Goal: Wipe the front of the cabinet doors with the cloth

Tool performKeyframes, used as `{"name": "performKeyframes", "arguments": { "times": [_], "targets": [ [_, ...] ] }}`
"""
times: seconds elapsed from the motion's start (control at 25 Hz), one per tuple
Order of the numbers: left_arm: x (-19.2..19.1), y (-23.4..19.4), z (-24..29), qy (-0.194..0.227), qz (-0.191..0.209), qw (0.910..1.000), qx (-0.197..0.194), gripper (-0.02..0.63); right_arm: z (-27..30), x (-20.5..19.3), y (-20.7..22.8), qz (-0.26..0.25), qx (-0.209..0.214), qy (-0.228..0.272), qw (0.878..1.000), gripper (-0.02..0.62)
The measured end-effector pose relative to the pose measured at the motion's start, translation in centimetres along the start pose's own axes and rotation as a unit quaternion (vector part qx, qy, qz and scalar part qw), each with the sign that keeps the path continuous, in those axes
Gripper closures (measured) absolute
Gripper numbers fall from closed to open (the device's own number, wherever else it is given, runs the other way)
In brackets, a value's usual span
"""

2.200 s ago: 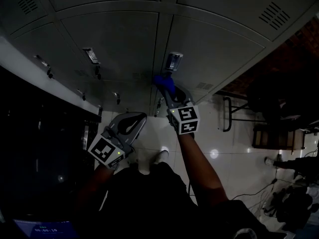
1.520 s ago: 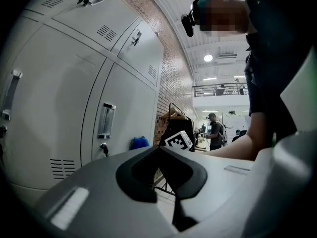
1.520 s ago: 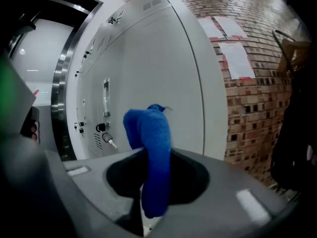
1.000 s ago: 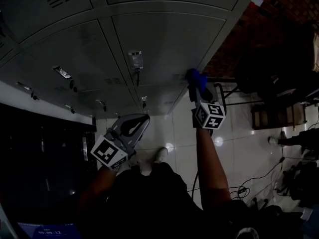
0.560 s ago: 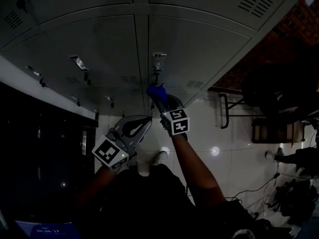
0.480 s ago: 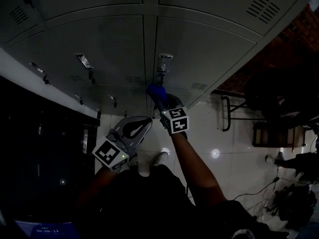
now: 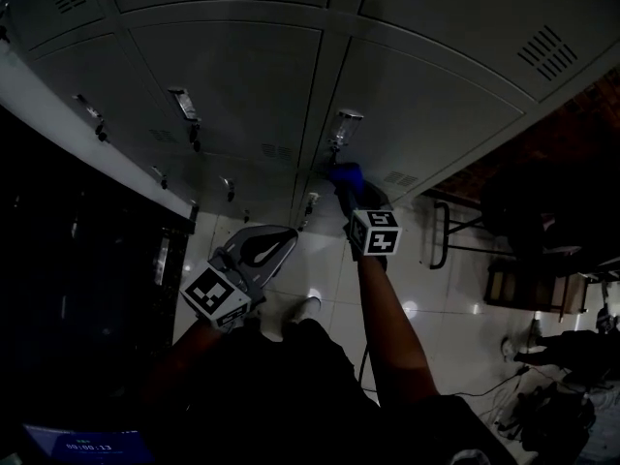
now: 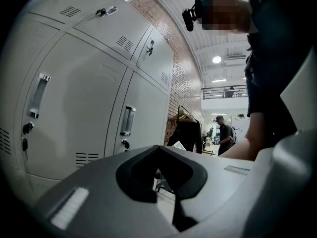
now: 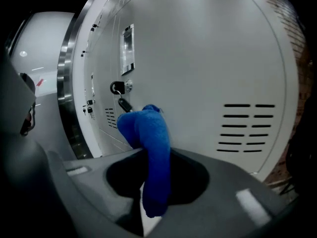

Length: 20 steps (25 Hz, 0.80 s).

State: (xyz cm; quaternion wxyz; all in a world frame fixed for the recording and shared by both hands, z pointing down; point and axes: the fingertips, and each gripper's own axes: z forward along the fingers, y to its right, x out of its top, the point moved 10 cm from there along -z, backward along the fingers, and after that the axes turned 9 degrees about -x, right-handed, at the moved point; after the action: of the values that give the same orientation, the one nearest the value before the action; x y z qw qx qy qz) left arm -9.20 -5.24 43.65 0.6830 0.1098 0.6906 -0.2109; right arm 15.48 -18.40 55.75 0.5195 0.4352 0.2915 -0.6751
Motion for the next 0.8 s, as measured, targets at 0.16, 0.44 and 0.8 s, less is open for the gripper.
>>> {"name": "performKeyframes", "arguments": {
  "times": [0.16,0.44,0.8],
  "targets": [
    [0.0,0.5,1.9,0.000,-0.002,0.9999,-0.017,0.606,-2.4,-0.5,4.3,0.033,-0.043,0.008,0.999,0.511],
    [0.2,1.9,5.4,-0.006,0.001,0.9992,-0.039,0.606,-6.3,-1.9,12.8,0.064,-0.122,0.016,0.990,0.511],
    [0.2,2.9,6.1,-0.015,0.011,0.9994,-0.029,0.606,-12.1,0.9,14.4,0.030,-0.093,0.107,0.989,0.511]
  ]
}}
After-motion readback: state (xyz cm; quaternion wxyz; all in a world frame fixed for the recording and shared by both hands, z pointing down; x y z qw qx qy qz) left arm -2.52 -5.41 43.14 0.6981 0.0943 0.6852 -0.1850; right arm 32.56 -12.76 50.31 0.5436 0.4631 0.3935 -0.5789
